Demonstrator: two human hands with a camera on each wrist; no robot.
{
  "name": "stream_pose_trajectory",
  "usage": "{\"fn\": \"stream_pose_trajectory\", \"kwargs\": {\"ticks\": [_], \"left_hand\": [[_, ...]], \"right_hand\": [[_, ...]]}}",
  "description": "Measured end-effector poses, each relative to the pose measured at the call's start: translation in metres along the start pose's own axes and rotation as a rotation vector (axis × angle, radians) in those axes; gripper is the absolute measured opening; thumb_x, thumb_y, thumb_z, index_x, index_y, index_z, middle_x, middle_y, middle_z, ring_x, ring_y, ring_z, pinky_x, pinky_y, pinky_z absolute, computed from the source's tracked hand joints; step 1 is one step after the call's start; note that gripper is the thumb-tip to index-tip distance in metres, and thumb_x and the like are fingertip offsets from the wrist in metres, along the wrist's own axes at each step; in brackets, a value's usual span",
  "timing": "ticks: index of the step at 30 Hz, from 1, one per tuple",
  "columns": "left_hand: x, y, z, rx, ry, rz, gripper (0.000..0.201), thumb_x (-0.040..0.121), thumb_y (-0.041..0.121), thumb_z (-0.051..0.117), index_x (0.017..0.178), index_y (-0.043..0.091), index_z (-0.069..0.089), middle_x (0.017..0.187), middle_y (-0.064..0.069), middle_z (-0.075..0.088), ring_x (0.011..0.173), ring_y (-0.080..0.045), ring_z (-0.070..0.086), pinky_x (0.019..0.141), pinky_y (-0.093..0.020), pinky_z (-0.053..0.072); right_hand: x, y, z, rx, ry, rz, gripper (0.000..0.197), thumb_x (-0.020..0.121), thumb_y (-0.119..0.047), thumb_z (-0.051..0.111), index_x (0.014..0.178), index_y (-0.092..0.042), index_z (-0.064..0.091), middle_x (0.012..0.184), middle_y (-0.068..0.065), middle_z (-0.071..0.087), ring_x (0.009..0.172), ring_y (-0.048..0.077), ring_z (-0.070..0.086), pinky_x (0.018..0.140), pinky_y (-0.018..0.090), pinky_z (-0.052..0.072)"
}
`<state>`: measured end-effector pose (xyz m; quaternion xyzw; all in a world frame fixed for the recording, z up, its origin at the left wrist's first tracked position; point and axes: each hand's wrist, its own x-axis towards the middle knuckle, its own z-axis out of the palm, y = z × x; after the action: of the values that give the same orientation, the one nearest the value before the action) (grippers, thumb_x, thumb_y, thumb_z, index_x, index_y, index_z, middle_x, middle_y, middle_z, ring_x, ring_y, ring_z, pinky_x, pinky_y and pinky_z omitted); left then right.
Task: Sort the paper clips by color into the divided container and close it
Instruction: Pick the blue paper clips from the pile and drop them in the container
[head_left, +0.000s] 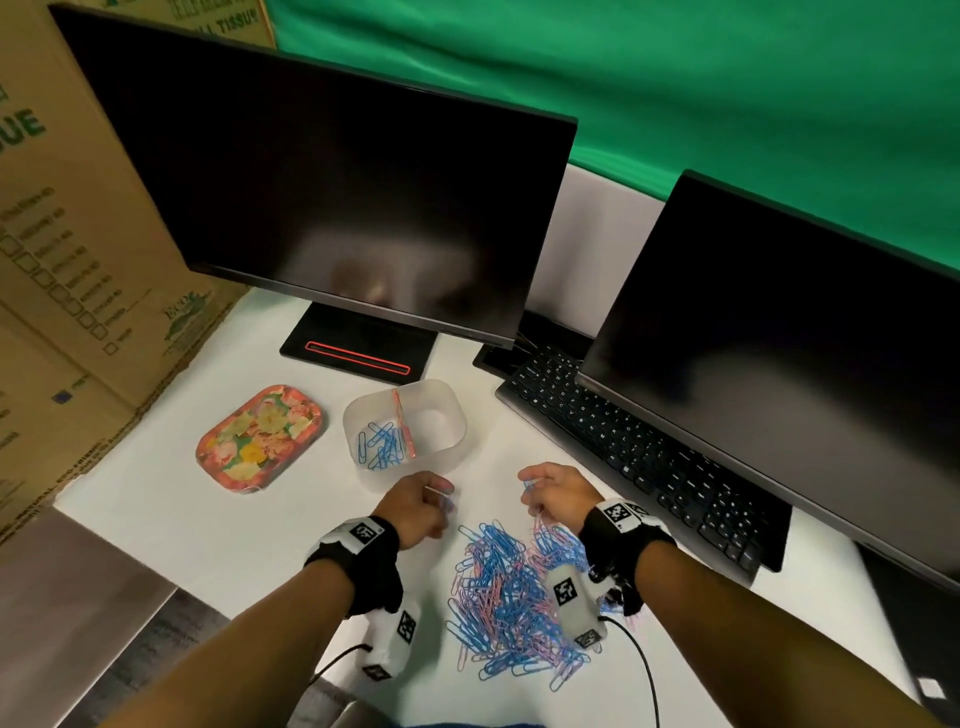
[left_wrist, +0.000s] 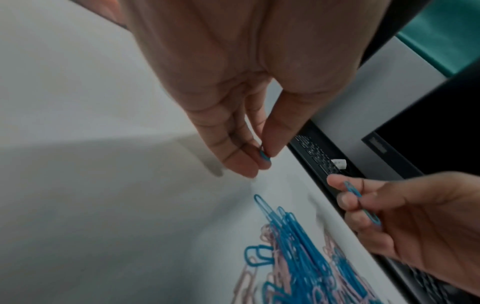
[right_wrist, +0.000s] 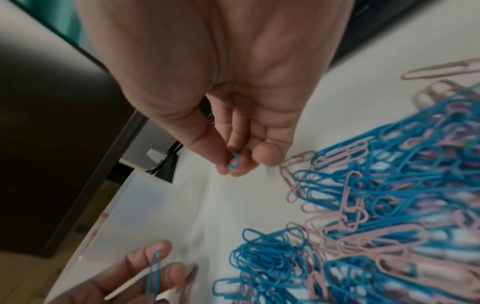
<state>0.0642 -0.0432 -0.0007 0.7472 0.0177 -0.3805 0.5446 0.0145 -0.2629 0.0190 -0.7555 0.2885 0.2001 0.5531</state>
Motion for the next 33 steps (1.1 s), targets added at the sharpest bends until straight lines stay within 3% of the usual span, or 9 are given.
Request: {"fn": "stream_pose_trajectory", "kwargs": {"ticks": [4, 7, 10, 13, 16, 20, 22, 28, 33], "left_hand": [[-0.003, 0.007, 0.007, -0.143, 0.009, -0.038, 0.031, 0.081, -0.017, 0.045, 0.101, 0.006, 0.055, 0.076, -0.014, 0.06, 0.063, -0.022, 0.055, 0.059, -0.029, 0.05], [-0.003, 0.01, 0.016, -0.124, 0.022, -0.049, 0.018, 0.083, -0.006, 0.049, 0.089, 0.008, 0.059, 0.07, -0.011, 0.055, 0.063, -0.022, 0.054, 0.061, -0.03, 0.05], [0.002, 0.007, 0.025, 0.28, 0.027, 0.075, 0.012, 0.08, 0.009, 0.058, 0.078, 0.02, 0.059, 0.073, 0.003, 0.057, 0.068, -0.014, 0.052, 0.062, -0.023, 0.044], [0.006, 0.0, 0.036, 0.711, -0.011, 0.185, 0.013, 0.077, 0.014, 0.064, 0.084, 0.025, 0.061, 0.084, 0.006, 0.058, 0.082, -0.017, 0.057, 0.072, -0.024, 0.046], [0.008, -0.005, 0.041, 0.947, -0.012, 0.251, 0.016, 0.081, 0.018, 0.061, 0.095, 0.022, 0.067, 0.107, -0.001, 0.06, 0.099, -0.023, 0.06, 0.084, -0.03, 0.049], [0.009, -0.008, 0.038, 0.984, -0.009, 0.22, 0.012, 0.082, 0.017, 0.058, 0.089, 0.022, 0.066, 0.103, 0.0, 0.061, 0.096, -0.022, 0.061, 0.081, -0.031, 0.051], [0.008, -0.008, 0.035, 0.988, -0.026, 0.215, 0.012, 0.081, 0.016, 0.058, 0.086, 0.022, 0.066, 0.099, 0.001, 0.061, 0.094, -0.022, 0.061, 0.078, -0.03, 0.051], [-0.002, -0.006, 0.026, 0.952, -0.016, 0.222, 0.013, 0.079, 0.014, 0.058, 0.082, 0.023, 0.065, 0.098, 0.001, 0.068, 0.093, -0.022, 0.062, 0.078, -0.028, 0.051], [-0.01, -0.002, 0.018, 0.808, 0.016, 0.23, 0.03, 0.08, 0.012, 0.056, 0.107, 0.022, 0.066, 0.105, -0.001, 0.067, 0.099, -0.02, 0.061, 0.081, -0.023, 0.046]], "right_hand": [[-0.009, 0.006, -0.001, 0.262, -0.036, 0.092, 0.028, 0.084, 0.011, 0.04, 0.096, -0.006, 0.06, 0.066, 0.01, 0.05, 0.054, 0.019, 0.051, 0.045, 0.024, 0.038], [-0.013, 0.006, 0.0, 0.292, -0.014, 0.13, 0.026, 0.084, 0.007, 0.039, 0.087, -0.007, 0.06, 0.066, 0.008, 0.046, 0.05, 0.018, 0.045, 0.049, 0.025, 0.03], [-0.013, 0.012, -0.005, -0.003, 0.067, 0.063, 0.019, 0.084, -0.004, 0.05, 0.078, -0.016, 0.063, 0.075, 0.003, 0.057, 0.059, 0.017, 0.048, 0.054, 0.025, 0.037], [-0.022, 0.021, -0.01, -0.365, 0.12, -0.037, 0.013, 0.08, -0.008, 0.06, 0.081, -0.02, 0.067, 0.099, 0.003, 0.066, 0.093, 0.017, 0.061, 0.075, 0.022, 0.045], [-0.03, 0.031, -0.013, -0.554, 0.087, -0.098, 0.017, 0.08, -0.006, 0.058, 0.081, -0.02, 0.068, 0.093, 0.0, 0.066, 0.09, 0.017, 0.063, 0.072, 0.02, 0.048], [-0.03, 0.035, -0.006, -0.646, 0.083, -0.111, 0.011, 0.078, -0.026, 0.071, 0.071, -0.028, 0.062, 0.081, -0.006, 0.065, 0.077, 0.014, 0.064, 0.072, 0.025, 0.055], [-0.026, 0.032, 0.004, -0.659, 0.111, -0.136, 0.009, 0.077, -0.033, 0.072, 0.077, -0.026, 0.065, 0.088, -0.004, 0.068, 0.082, 0.014, 0.065, 0.078, 0.028, 0.056], [-0.009, 0.022, 0.027, -0.802, 0.171, -0.201, 0.029, 0.09, -0.03, 0.059, 0.117, -0.02, 0.06, 0.123, 0.003, 0.056, 0.111, 0.021, 0.057, 0.092, 0.029, 0.047], [0.002, 0.014, 0.035, -0.908, 0.176, -0.148, 0.024, 0.092, -0.02, 0.054, 0.112, -0.013, 0.064, 0.119, 0.007, 0.06, 0.107, 0.023, 0.06, 0.085, 0.029, 0.05]]}}
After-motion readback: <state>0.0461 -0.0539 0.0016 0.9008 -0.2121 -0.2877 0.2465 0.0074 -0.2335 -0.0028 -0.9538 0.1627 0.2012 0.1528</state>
